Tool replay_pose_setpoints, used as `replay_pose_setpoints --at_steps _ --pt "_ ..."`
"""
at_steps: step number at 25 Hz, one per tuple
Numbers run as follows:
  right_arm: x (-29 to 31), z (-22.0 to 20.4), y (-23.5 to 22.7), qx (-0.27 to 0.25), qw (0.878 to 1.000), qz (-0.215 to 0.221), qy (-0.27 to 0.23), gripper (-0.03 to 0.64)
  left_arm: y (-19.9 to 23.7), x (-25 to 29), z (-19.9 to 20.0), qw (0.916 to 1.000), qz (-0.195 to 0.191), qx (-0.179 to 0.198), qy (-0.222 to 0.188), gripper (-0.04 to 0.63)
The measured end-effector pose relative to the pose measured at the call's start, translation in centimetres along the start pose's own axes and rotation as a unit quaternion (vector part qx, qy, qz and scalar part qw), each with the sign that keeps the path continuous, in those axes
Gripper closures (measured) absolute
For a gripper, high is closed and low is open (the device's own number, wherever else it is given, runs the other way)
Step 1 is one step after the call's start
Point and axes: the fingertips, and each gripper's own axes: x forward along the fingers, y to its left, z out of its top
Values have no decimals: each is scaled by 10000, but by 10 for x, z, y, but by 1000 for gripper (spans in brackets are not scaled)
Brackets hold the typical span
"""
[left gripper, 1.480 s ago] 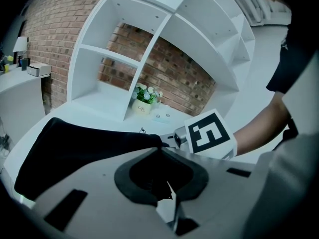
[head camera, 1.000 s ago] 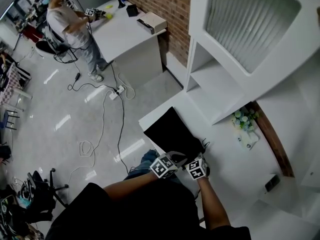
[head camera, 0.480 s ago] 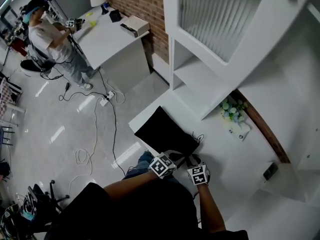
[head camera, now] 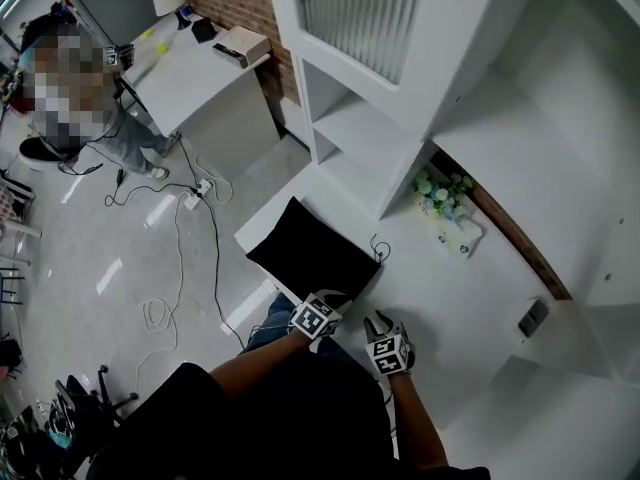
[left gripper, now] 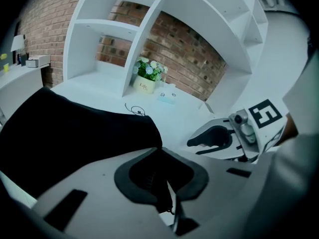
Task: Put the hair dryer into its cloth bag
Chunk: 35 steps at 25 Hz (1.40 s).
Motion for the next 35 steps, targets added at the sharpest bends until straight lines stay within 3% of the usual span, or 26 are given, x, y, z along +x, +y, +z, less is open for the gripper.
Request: replay_pose_setpoints --at_steps 7,11,14,19,23,27,28,30,35 --pt "-22 -14 -3 538 9983 -77 -214 483 10 20 -16 9994 337 -29 84 560" --pt "-41 -6 -1 727 9964 -176 -403 480 -1 20 -13 9999 74 87 58 489" --pt "-62 10 -3 1136 9906 -379 -659 480 -10 7 -10 9998 -138 -56 -89 477" --pt "-88 37 -1 2005 9703 -735 -1140 479 -25 -36 14 9967 -512 -35 -628 476" --pt "-110 72 24 2344 9552 -990 -1510 471 -32 -102 37 9918 -293 314 -1201 477" --pt "-132 113 51 2551 9384 -1238 -1974 469 -44 -165 60 9803 -441 283 -1905 483" --pt "-139 124 58 2615 9328 -1334 -2093 469 -48 -180 64 9771 -552 251 -2039 511" --pt "-152 143 71 2742 9205 -1552 -2313 469 -54 -207 68 9726 -734 293 -2186 557" --pt "-183 179 99 2945 8973 -2110 -2522 469 -74 -256 75 9647 -1055 746 -2295 572"
